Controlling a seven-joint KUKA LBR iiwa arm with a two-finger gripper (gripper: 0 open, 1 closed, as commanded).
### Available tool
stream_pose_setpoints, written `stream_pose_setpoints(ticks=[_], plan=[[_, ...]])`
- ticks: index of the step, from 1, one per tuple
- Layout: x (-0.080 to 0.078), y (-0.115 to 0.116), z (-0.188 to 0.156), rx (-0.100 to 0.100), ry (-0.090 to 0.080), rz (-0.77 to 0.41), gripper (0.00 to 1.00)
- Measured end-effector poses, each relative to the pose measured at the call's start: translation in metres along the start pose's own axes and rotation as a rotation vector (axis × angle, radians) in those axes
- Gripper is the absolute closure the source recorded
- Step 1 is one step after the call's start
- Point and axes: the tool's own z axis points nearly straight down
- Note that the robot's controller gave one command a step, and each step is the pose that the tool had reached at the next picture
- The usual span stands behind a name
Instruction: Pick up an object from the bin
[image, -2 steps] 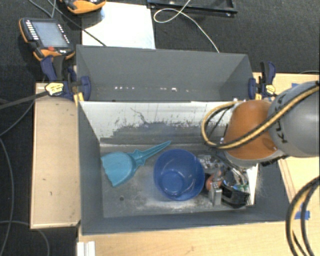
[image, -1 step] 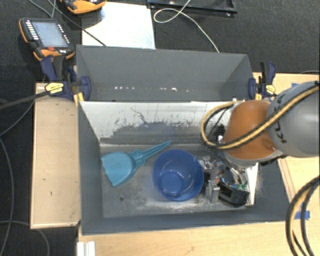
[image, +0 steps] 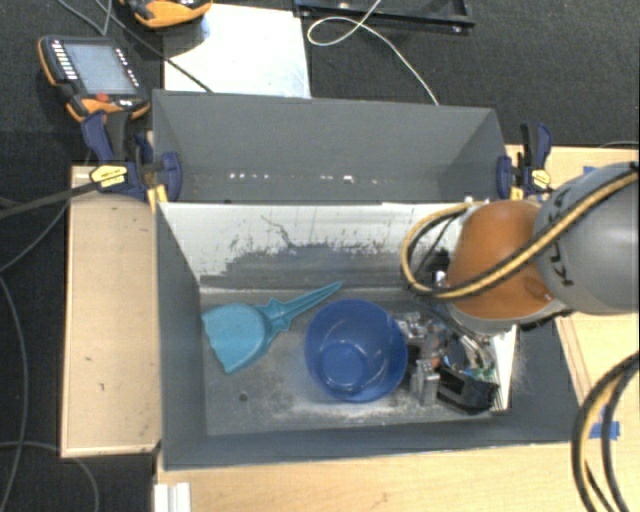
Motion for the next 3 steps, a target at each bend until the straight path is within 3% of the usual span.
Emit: stream_pose_setpoints(ticks=[3], plan=[[-0.0001,0.0002,-0.0001,0.000,0.000,0.002,1.00]])
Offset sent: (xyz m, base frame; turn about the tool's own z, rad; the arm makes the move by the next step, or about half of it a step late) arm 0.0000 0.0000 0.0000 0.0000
